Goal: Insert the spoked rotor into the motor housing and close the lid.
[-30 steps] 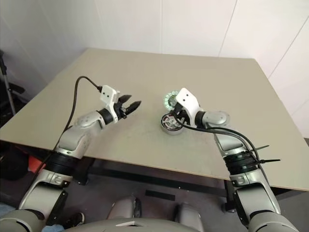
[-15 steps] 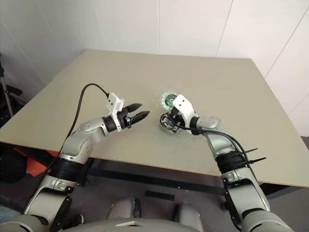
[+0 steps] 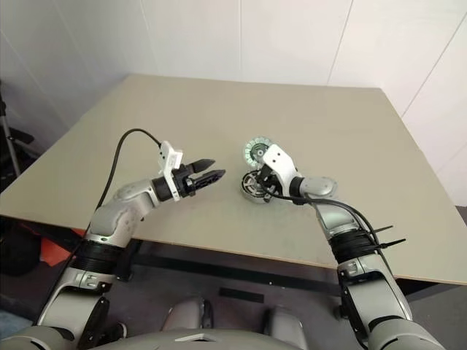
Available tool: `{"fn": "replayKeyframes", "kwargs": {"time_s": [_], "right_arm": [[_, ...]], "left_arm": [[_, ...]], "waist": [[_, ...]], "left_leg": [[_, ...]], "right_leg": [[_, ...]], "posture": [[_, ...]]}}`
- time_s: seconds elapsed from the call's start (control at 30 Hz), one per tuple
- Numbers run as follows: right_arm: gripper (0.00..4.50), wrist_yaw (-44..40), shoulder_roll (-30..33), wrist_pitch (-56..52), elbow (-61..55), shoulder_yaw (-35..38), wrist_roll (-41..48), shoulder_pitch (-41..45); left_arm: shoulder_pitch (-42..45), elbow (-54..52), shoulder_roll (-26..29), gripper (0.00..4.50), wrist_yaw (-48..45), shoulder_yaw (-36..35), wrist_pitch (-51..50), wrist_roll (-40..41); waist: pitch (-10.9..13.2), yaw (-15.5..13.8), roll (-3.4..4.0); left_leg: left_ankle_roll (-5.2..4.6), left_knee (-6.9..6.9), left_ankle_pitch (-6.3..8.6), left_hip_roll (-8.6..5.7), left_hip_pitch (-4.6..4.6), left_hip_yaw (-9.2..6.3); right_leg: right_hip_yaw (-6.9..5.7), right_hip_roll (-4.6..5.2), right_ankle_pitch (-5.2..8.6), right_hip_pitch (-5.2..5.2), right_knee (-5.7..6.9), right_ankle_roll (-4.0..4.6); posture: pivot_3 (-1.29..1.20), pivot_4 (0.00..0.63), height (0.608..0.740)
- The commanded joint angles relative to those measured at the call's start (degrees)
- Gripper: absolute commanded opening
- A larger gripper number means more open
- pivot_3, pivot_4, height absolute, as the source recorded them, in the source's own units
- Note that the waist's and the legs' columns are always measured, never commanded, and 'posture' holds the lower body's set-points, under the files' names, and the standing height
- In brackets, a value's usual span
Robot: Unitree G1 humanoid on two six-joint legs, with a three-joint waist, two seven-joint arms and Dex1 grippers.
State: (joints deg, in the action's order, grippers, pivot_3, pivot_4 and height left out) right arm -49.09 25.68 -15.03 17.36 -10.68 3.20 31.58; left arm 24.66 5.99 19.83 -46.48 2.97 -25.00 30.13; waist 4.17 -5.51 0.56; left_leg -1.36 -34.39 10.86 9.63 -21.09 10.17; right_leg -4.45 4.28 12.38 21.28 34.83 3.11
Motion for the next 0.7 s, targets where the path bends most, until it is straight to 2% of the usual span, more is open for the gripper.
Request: {"fn": "replayKeyframes", "kwargs": {"time_s": [0.03, 0.13, 0.2, 0.27, 0.33, 0.47, 0.7], "right_arm": [[0.00, -8.20, 5.94, 1.77, -3.00, -1.30, -0.91, 6.55], [0.00, -19.78, 11.54, 4.49, -2.56, -6.72, -2.72, 8.87], [0.00, -24.62, 12.98, 6.30, -1.44, -9.16, -3.74, 10.58], [0.40, -27.44, 13.54, 9.27, 1.14, -11.95, -6.46, 12.28], [0.88, -26.48, 12.91, 13.79, 5.39, -14.22, -10.27, 14.21], [2.16, -25.08, 11.10, 21.10, 11.81, -16.70, -14.62, 17.40], [2.16, -26.25, 8.69, 28.16, 16.34, -17.31, -16.94, 20.42]], "left_arm": [[2.05, -1.39, 1.96, 3.07, -2.54, 0.71, 0.26, -1.80], [3.01, 0.26, 2.00, 3.07, -3.44, 1.16, 1.56, -3.23], [3.51, 1.39, 1.69, 3.07, -3.67, 1.24, 2.46, -4.16], [3.81, 2.19, 1.18, 3.11, -3.69, 1.46, 3.26, -5.12], [3.91, 2.30, 0.51, 3.11, -3.44, 1.62, 3.58, -5.80], [3.59, 1.93, 0.08, 3.11, -3.71, 2.27, 3.75, -7.20], [3.27, 1.57, -0.45, 3.11, -3.19, 1.90, 3.55, -8.13]], "waist": [[0.01, -0.01, 0.01], [0.00, -0.21, -0.01], [-0.01, -0.17, -0.01], [0.00, 0.01, -0.01], [0.00, 0.03, -0.01], [0.00, 0.00, -0.01], [0.00, 0.03, -0.01]], "left_leg": [[0.00, 0.00, 0.00, 0.01, 0.01, 0.00], [-0.02, 0.03, 0.01, 0.02, 0.02, -0.02], [-0.10, 0.04, 0.06, 0.03, 0.02, -0.01], [-0.14, 0.04, 0.08, 0.03, -0.04, 0.00], [-0.15, 0.03, 0.08, 0.03, -0.14, 0.02], [-0.12, 0.02, 0.06, 0.04, -0.21, 0.02], [-0.13, 0.02, 0.06, 0.06, -0.22, 0.03]], "right_leg": [[0.00, 0.00, 0.00, 0.00, 0.01, 0.00], [-0.02, -0.01, 0.01, -0.03, 0.00, 0.03], [-0.03, -0.01, 0.04, -0.06, -0.04, 0.09], [-0.03, -0.01, 0.05, 0.00, -0.05, 0.12], [-0.03, -0.01, 0.04, 0.11, -0.04, 0.14], [-0.04, -0.01, 0.03, 0.24, 0.03, 0.17], [-0.04, -0.01, 0.04, 0.25, 0.03, 0.20]], "posture": [[0.00, 0.000, 0.740], [0.00, 0.000, 0.740], [0.00, 0.000, 0.740], [0.00, 0.000, 0.740], [0.00, 0.000, 0.740], [0.00, 0.000, 0.740], [0.00, 0.000, 0.740]]}}
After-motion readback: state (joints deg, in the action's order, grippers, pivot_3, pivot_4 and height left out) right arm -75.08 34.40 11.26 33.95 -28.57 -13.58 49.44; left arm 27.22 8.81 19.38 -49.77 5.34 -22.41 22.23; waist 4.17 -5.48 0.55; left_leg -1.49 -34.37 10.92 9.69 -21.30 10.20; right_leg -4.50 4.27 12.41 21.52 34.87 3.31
